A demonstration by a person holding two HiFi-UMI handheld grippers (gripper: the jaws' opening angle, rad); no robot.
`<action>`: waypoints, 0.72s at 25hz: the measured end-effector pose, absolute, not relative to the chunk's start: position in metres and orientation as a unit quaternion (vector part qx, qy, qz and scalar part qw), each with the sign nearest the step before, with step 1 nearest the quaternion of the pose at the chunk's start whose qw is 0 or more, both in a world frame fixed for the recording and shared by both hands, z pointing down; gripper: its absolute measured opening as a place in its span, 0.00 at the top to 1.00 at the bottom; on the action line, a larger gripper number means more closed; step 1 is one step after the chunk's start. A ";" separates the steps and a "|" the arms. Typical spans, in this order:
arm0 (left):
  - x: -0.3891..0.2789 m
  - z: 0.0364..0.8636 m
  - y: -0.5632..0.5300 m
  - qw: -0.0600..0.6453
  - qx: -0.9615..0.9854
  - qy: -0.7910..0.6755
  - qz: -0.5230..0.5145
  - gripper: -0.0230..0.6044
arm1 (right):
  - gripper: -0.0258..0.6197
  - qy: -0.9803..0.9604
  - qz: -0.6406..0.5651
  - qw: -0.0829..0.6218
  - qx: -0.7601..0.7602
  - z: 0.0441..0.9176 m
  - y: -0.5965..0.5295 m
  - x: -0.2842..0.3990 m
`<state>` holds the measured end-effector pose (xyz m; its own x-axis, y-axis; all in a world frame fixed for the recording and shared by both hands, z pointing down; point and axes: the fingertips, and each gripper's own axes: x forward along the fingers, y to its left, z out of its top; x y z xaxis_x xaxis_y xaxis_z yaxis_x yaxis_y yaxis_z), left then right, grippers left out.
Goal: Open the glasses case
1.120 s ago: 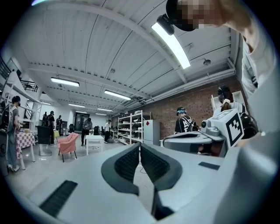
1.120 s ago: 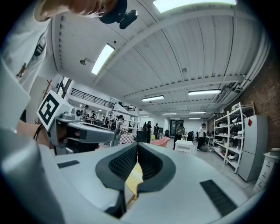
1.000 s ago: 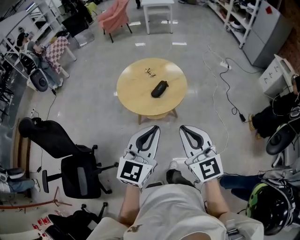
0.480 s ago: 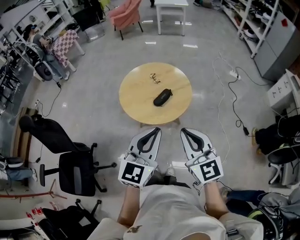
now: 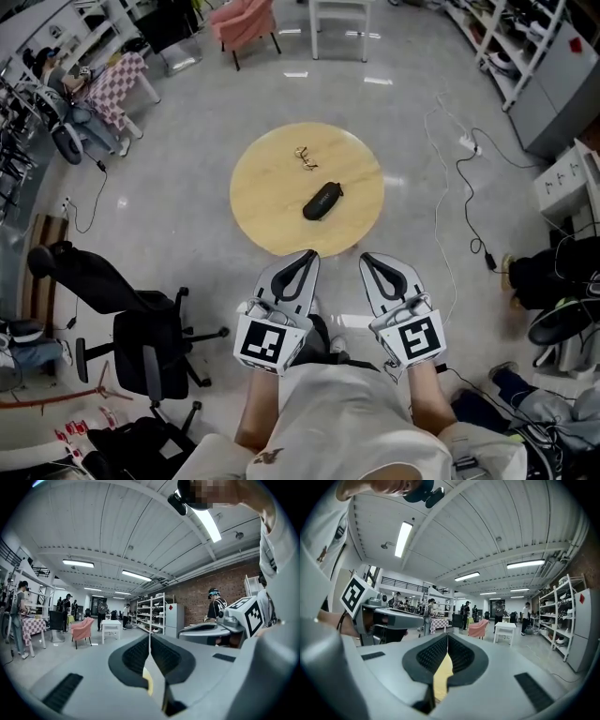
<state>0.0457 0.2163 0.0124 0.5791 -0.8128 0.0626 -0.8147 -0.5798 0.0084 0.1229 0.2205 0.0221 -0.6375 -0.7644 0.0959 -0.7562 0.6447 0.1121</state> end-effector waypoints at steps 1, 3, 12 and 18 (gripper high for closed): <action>0.044 0.013 0.208 0.019 0.889 -0.456 0.024 0.92 | 0.93 -0.904 -0.031 0.070 0.421 0.023 0.213 0.121; 0.039 0.015 0.191 0.021 0.890 -0.455 0.023 0.92 | 0.93 -0.902 -0.031 0.074 0.423 0.024 0.197 0.115; 0.011 0.012 0.116 0.026 0.899 -0.436 0.022 0.92 | 0.93 -0.894 -0.023 0.085 0.439 0.025 0.125 0.087; -0.005 0.021 0.077 0.033 0.905 -0.422 0.028 0.92 | 0.93 -0.887 -0.021 0.094 0.452 0.033 0.086 0.073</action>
